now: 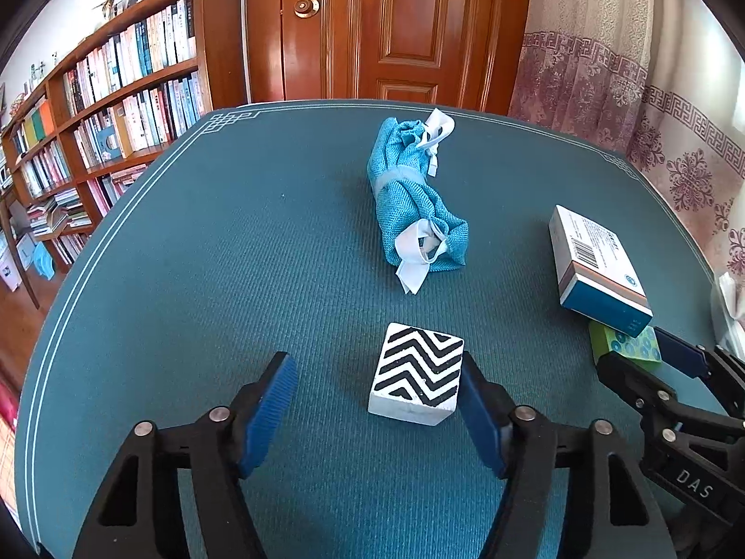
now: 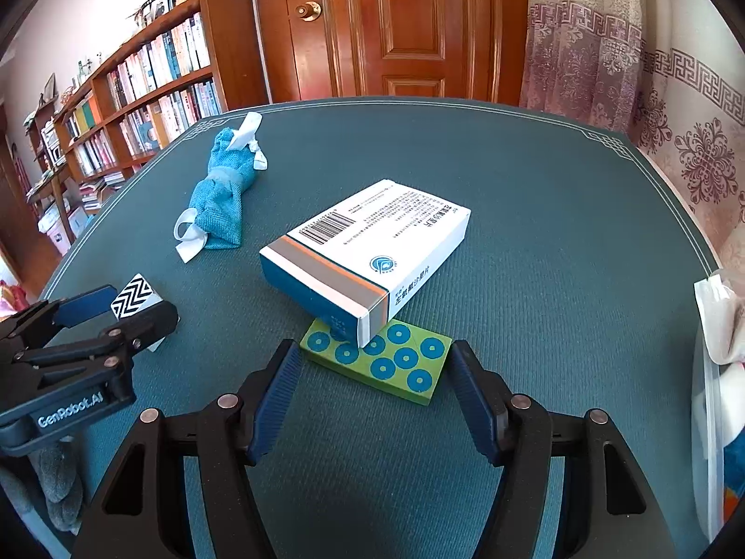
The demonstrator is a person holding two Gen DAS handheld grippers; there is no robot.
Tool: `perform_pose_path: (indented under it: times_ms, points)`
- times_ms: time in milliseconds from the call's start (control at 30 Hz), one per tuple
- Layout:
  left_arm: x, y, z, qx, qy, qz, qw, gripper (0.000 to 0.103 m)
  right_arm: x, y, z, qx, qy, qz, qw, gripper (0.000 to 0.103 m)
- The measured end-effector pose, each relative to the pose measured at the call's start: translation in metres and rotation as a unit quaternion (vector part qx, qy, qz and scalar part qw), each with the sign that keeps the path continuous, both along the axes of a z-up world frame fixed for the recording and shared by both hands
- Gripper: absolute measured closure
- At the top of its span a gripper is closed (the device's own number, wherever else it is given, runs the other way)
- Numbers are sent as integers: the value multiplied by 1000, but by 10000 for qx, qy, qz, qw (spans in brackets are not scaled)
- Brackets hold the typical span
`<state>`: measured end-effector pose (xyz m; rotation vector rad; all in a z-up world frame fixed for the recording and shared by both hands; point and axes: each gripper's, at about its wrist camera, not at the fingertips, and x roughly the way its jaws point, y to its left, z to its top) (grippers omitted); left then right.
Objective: Organize objects
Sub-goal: 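Grasp the zigzag cube with the left tool while the right tool grasps the green dotted block, then carry the green dotted block to the bowl with the right tool while the left tool carries the cube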
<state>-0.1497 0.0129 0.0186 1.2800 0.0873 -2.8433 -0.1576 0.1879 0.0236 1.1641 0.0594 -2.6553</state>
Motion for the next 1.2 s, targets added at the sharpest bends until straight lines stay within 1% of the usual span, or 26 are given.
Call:
perform_pose_path:
  times_ms: [33, 67, 133, 167, 233, 300, 667, 1200]
  points:
    - [1, 1, 0, 2, 14, -10, 10000, 39, 3, 2, 0, -21, 0, -9, 10000, 37]
    - [1, 1, 0, -7, 27, -30, 10000, 43, 6, 3, 0, -34, -2, -18, 10000, 37]
    - [2, 3, 0, -44, 38, -67, 10000, 53, 12, 5, -1, -59, -1, -39, 10000, 37]
    - [3, 4, 0, -50, 47, -95, 9999, 56, 15, 5, 0, -57, 0, -47, 10000, 37]
    - [5, 6, 1, -32, 52, -156, 9999, 66, 20, 6, -1, -70, 5, -69, 10000, 37]
    - [7, 8, 2, -46, 56, -201, 9998, 72, 25, 8, -1, -87, 9, -103, 9999, 37]
    - [17, 21, 9, -195, 239, -310, 9990, 72, 40, 17, -2, -213, 4, -229, 9995, 37]
    - [32, 42, 16, -248, 409, -611, 9970, 72, 58, 24, -2, -327, 0, -283, 9991, 37]
